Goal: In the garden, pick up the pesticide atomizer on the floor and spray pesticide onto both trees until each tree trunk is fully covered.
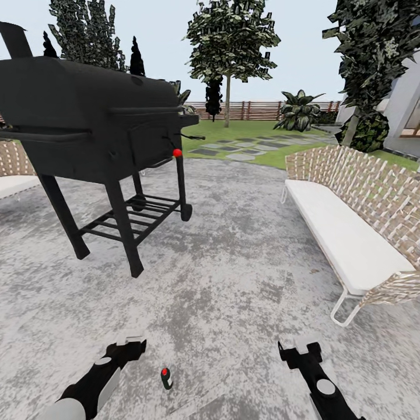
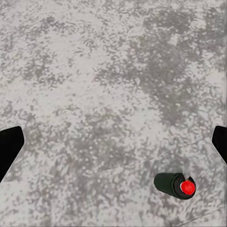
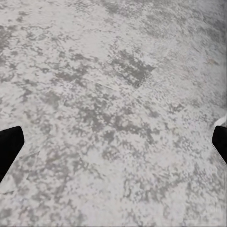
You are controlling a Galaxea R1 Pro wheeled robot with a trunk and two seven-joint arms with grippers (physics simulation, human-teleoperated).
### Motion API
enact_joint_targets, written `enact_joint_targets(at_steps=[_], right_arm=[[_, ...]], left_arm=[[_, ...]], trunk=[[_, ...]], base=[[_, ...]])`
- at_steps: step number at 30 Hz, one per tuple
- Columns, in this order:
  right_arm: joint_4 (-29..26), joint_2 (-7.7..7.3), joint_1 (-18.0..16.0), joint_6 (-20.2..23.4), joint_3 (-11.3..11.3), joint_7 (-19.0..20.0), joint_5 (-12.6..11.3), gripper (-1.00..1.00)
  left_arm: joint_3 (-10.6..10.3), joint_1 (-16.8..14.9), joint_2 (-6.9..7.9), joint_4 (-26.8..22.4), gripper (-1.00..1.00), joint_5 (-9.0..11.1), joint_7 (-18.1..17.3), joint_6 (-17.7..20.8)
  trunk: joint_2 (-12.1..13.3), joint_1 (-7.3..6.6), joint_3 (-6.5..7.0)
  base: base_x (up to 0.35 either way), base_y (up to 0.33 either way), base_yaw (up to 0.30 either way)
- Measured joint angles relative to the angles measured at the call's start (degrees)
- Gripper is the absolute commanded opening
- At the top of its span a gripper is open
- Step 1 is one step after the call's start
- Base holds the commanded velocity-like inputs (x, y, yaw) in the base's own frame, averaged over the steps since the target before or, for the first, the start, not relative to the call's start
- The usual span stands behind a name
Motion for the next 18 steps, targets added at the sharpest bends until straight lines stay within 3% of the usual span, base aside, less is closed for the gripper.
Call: enact_joint_targets(at_steps=[8, 18], right_arm=[[0.04, 0.17, 0.00, -0.01, -0.07, -0.02, -0.15, 1.00], [-0.04, 0.36, 0.00, 0.07, 0.00, -0.02, -0.26, 1.00]], left_arm=[[-0.08, 0.00, 0.25, 0.04, 1.00, -0.08, 0.04, 0.04], [-0.14, -0.01, 0.08, 0.13, 1.00, -0.09, 0.08, 0.20]], trunk=[[0.00, 0.01, 0.00], [0.00, 0.03, -0.08]], base=[[0.289, -0.016, 0.000], [0.034, -0.001, -0.047]])
